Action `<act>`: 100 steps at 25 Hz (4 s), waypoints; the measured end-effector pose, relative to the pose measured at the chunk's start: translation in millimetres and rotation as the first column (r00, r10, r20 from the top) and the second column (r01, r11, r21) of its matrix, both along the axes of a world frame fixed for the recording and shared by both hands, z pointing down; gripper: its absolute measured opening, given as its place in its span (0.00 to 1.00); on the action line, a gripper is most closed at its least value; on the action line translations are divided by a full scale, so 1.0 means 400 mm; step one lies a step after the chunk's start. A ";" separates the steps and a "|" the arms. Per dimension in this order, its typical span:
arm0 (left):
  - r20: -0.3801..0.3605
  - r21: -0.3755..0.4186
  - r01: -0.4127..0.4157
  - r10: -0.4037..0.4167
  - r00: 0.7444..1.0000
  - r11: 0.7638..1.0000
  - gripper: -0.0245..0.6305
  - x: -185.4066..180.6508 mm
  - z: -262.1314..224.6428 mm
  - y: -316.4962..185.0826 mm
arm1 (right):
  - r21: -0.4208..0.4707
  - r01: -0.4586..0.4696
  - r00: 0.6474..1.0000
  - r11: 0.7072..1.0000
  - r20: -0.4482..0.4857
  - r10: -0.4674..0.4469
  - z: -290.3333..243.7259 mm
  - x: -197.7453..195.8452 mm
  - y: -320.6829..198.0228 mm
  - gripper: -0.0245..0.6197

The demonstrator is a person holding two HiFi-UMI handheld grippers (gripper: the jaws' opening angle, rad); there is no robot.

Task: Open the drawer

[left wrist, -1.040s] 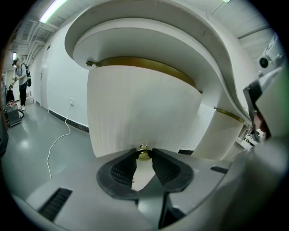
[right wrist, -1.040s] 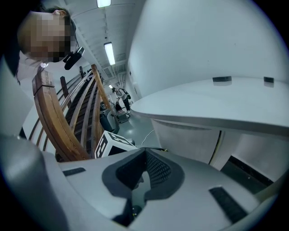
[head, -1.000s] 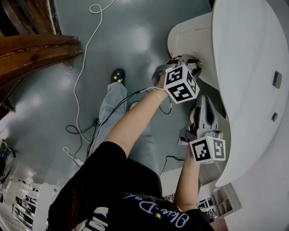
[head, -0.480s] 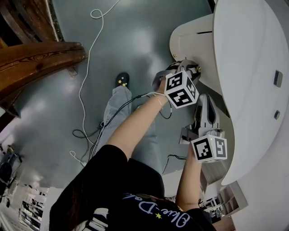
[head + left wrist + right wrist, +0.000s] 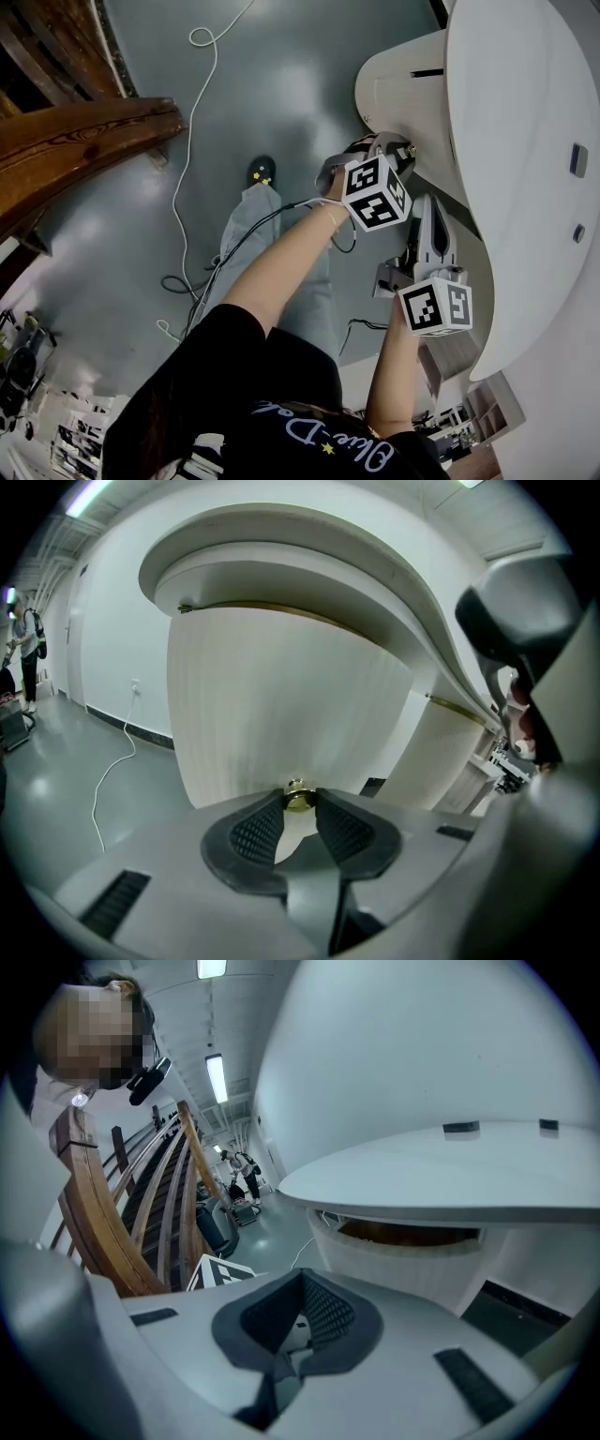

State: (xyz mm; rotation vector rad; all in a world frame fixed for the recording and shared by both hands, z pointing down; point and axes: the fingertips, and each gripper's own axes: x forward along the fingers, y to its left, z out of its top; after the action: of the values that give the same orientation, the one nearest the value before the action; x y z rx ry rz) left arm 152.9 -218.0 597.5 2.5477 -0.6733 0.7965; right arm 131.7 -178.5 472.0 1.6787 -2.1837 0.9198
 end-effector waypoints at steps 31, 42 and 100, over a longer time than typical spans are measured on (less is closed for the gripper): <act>-0.007 -0.054 -0.121 0.120 0.993 0.991 0.19 -0.049 -0.003 0.037 | 0.018 -0.194 0.981 0.981 0.014 0.194 -0.032 -0.039 -0.026 0.04; -0.006 -0.066 -0.087 0.087 0.996 0.994 0.19 -0.062 -0.003 0.057 | 0.014 -0.208 0.978 0.978 0.015 0.207 -0.048 -0.009 0.026 0.04; 0.021 -0.067 -0.004 0.005 1.000 0.998 0.19 -0.175 -0.001 0.165 | 0.028 -0.187 0.982 0.982 0.026 0.186 -0.077 -0.032 0.161 0.04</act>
State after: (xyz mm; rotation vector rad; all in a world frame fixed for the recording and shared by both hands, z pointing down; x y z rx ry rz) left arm 83.0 -152.0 597.3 2.4850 -0.6373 0.8350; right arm 119.0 -113.9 441.2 1.9225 -2.0921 0.9603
